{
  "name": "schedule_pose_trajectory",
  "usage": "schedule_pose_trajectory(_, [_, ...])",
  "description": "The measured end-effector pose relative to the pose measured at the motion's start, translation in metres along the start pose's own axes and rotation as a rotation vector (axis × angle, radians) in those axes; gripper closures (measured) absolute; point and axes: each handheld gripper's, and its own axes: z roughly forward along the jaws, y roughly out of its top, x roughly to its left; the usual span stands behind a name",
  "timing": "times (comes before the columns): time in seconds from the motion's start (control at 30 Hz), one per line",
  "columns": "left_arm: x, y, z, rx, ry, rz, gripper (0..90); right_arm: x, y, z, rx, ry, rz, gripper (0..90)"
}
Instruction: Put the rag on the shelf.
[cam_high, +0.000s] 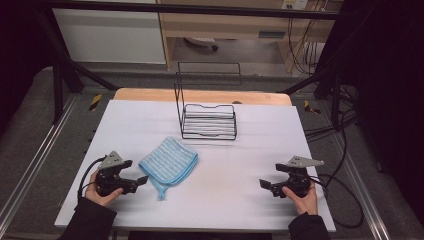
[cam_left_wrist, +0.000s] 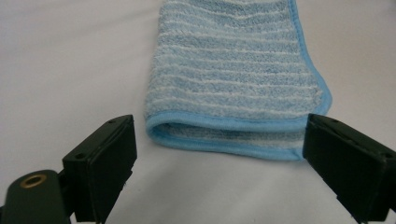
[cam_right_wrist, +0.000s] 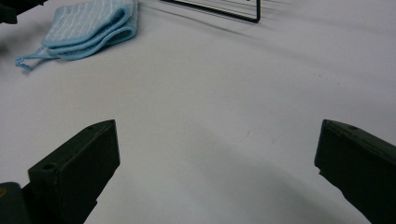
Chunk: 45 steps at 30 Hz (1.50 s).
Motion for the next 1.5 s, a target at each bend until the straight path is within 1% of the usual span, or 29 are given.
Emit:
schedule_pose_trajectory(0.03, [0.000,0.000,0.000,0.005,-0.001,0.005,9.9,0.000,0.000,0.000,0.001,-0.002,-0.001,0.7])
schedule_pose_trajectory(0.23, [-0.001,0.001,0.000,0.005,-0.002,0.001,9.5,0.000,0.000,0.000,0.004,-0.002,0.002,0.7])
schedule_pose_trajectory(0.47, [-0.008,0.007,0.003,0.016,-0.008,0.011,9.6,0.001,0.000,0.001,0.006,-0.007,0.005,0.7])
schedule_pose_trajectory(0.63, [-0.017,0.013,0.006,0.025,-0.013,0.004,10.3,0.000,0.000,0.001,0.008,-0.008,0.001,0.7])
schedule_pose_trajectory(0.7, [-0.022,0.016,0.008,0.034,-0.015,0.015,11.2,0.000,0.000,0.001,0.010,-0.014,0.000,0.7])
schedule_pose_trajectory(0.83, [-0.031,0.021,0.011,0.035,-0.024,0.034,14.3,0.001,0.000,0.001,0.013,-0.015,0.004,0.7])
schedule_pose_trajectory(0.97, [-0.040,0.026,0.017,0.052,-0.032,0.050,19.9,0.002,0.000,0.003,0.019,-0.017,0.002,0.7])
schedule_pose_trajectory(1.0, [-0.043,0.027,0.019,0.056,-0.034,0.054,19.9,0.002,0.000,0.003,0.019,-0.017,0.002,0.7])
schedule_pose_trajectory(1.03, [-0.046,0.029,0.022,0.064,-0.037,0.060,23.9,0.002,0.000,0.003,0.021,-0.017,0.001,0.7])
schedule_pose_trajectory(1.1, [-0.052,0.032,0.027,0.076,-0.042,0.070,28.5,0.002,-0.001,0.003,0.023,-0.017,0.002,0.7])
schedule_pose_trajectory(1.27, [-0.071,0.038,0.044,0.134,-0.033,0.116,39.8,0.002,-0.001,0.004,0.026,-0.016,-0.003,0.8])
schedule_pose_trajectory(1.33, [-0.079,0.040,0.050,0.152,-0.032,0.135,41.6,0.002,-0.001,0.004,0.028,-0.017,-0.004,0.8])
schedule_pose_trajectory(1.37, [-0.084,0.041,0.057,0.177,-0.018,0.146,44.7,0.002,-0.001,0.004,0.029,-0.019,-0.005,0.7])
schedule_pose_trajectory(1.4, [-0.084,0.041,0.057,0.177,-0.018,0.146,45.5,0.002,-0.001,0.004,0.027,-0.019,-0.004,0.8])
schedule_pose_trajectory(1.43, [-0.085,0.041,0.061,0.188,-0.012,0.156,46.3,0.001,-0.001,0.004,0.027,-0.018,-0.002,0.8])
schedule_pose_trajectory(1.47, [-0.086,0.040,0.067,0.212,-0.004,0.161,46.7,0.002,0.000,0.004,0.026,-0.018,0.000,0.8])
schedule_pose_trajectory(1.5, [-0.086,0.040,0.067,0.212,-0.004,0.161,47.2,0.002,-0.001,0.004,0.027,-0.017,-0.002,0.8])
